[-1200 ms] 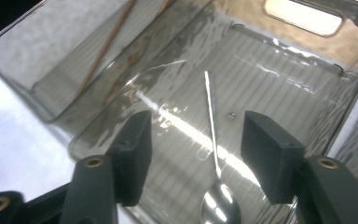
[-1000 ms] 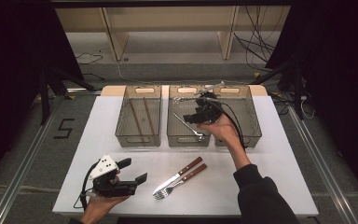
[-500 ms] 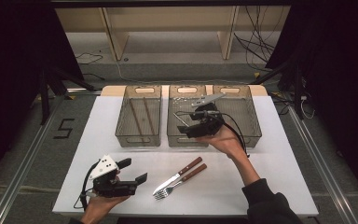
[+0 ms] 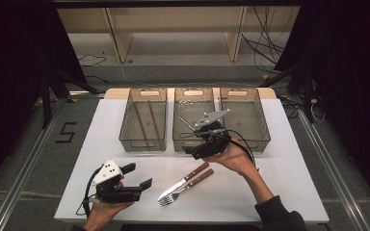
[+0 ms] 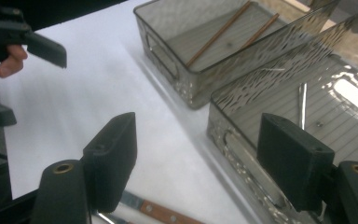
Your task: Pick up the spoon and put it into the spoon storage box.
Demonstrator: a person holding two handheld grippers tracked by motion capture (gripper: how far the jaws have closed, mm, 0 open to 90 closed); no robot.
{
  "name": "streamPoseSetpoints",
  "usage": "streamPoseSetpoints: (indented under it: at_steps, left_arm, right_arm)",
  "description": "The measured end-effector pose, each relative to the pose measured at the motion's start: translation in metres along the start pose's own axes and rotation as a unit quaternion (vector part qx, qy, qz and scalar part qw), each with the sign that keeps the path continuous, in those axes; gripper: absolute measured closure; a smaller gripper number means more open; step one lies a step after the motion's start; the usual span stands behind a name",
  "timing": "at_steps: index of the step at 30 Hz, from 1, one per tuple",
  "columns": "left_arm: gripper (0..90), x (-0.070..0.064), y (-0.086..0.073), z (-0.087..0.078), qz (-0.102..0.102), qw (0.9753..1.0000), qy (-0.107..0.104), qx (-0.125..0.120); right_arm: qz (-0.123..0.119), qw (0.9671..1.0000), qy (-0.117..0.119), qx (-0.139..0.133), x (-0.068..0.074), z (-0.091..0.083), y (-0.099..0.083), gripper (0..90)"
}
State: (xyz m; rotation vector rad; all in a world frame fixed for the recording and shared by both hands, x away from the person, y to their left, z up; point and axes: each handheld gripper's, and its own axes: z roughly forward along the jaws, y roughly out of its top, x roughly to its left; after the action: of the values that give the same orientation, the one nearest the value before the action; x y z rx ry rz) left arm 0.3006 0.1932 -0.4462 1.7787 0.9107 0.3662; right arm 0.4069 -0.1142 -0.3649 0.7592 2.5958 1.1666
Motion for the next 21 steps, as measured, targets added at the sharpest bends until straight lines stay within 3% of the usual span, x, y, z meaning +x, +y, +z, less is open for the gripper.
streamPoseSetpoints:
  at_steps: [10, 21]
  left_arm:
    - [15.5, 0.001, 0.0, 0.0, -0.002, 1.0, 0.0, 0.002]
    - [15.5, 0.002, 0.0, 0.0, -0.005, 1.0, 0.0, 0.001]
  right_arm:
    - [-0.027, 0.9991, 0.012, 0.031, 0.005, 0.005, -0.009, 28.7]
    - [-0.075, 0.9935, 0.032, 0.08, 0.012, 0.024, -0.011, 27.2]
